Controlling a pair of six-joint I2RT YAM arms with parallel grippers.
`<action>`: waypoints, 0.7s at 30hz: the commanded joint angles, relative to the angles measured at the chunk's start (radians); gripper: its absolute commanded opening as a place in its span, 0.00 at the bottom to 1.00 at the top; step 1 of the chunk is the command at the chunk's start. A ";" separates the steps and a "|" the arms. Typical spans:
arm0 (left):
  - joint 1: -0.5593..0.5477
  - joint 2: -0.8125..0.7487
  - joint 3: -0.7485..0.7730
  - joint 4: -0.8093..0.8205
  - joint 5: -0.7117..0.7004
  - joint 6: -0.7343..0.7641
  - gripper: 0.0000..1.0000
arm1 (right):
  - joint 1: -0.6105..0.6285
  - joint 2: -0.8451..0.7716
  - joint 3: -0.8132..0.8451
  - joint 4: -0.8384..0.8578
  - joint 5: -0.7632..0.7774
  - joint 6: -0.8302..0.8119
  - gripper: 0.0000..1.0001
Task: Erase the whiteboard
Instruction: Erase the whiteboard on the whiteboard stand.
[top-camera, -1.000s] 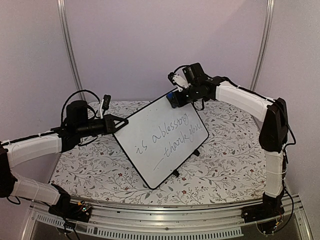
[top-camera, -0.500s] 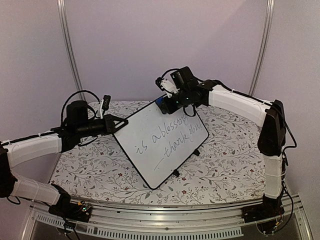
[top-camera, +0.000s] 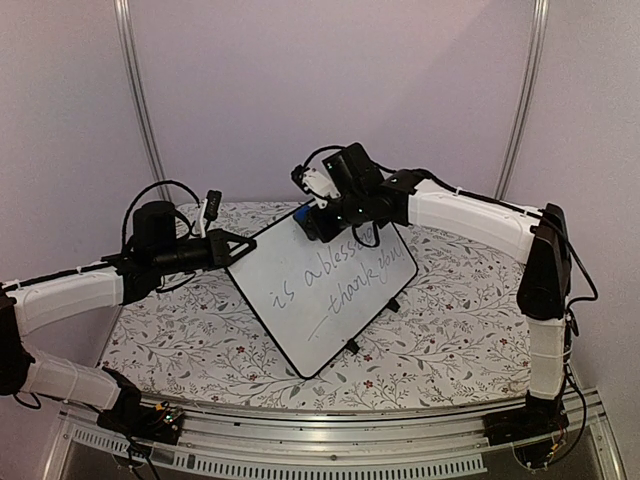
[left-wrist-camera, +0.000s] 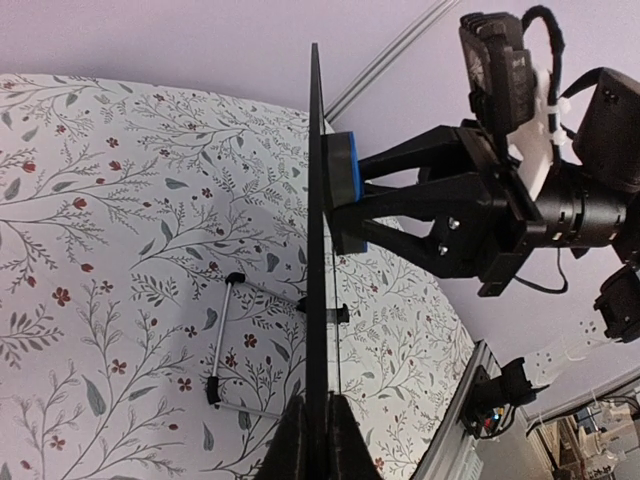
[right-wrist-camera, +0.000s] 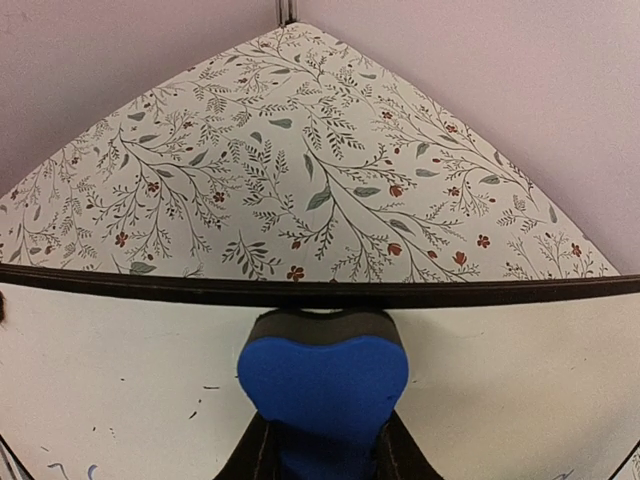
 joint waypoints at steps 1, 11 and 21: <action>-0.064 -0.028 0.033 0.085 0.195 0.090 0.00 | 0.063 0.042 -0.037 -0.039 -0.017 -0.008 0.00; -0.063 -0.029 0.032 0.085 0.194 0.087 0.00 | 0.127 0.038 -0.066 -0.048 0.031 -0.008 0.00; -0.063 -0.026 0.032 0.088 0.194 0.087 0.00 | 0.161 0.009 -0.147 -0.006 0.023 -0.002 0.00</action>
